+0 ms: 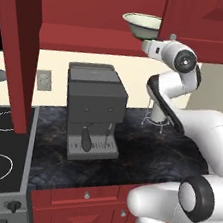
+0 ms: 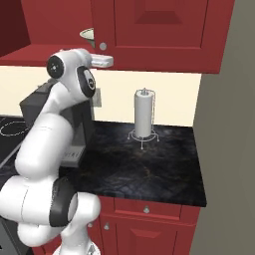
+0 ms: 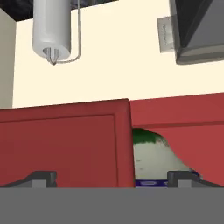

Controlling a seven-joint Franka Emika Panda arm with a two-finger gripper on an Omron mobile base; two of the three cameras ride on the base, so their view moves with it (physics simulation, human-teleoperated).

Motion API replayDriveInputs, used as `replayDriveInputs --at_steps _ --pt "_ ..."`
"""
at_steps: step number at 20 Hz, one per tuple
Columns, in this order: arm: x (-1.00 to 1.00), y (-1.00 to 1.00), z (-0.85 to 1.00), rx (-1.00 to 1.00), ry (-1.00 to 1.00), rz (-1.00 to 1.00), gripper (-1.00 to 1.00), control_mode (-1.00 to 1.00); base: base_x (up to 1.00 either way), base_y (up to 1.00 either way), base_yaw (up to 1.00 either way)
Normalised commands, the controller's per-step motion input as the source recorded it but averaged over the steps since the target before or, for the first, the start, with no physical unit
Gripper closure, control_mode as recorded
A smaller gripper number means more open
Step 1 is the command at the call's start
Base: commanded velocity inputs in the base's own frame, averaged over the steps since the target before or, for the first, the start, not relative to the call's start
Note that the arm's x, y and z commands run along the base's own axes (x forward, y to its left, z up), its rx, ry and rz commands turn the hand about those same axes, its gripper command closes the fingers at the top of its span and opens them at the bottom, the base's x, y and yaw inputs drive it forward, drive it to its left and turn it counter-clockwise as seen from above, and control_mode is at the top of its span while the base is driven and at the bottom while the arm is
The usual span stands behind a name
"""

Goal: Pick the mug and place it in the sink. Pick the bowl and place it in the open cabinet and then close the cabinet.

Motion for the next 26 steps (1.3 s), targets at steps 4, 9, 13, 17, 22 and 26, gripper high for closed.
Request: replayDriveInputs --at_steps 4,9,13,17,22,26 --pt "-1.0 0.0 0.42 -0.01 0.02 0.07 -1.0 -1.0 0.0 0.0 0.0" --pt "-1.0 0.0 0.48 -0.01 0.26 0.02 -1.0 -1.0 0.0 0.0 0.0" --pt "-1.0 0.0 0.04 0.0 0.68 -0.03 -1.0 -1.0 0.0 0.0 0.0" --pt "-1.0 0.08 -0.22 -0.04 0.6 -0.07 -1.0 -1.0 0.0 0.0 0.0" --pt "-1.0 0.25 -0.13 0.0 -0.11 -0.15 -1.0 -1.0 0.0 0.0 0.0" --pt "-1.0 0.34 0.0 -0.04 -0.39 -0.05 -1.0 -1.0 0.0 0.0 0.0"
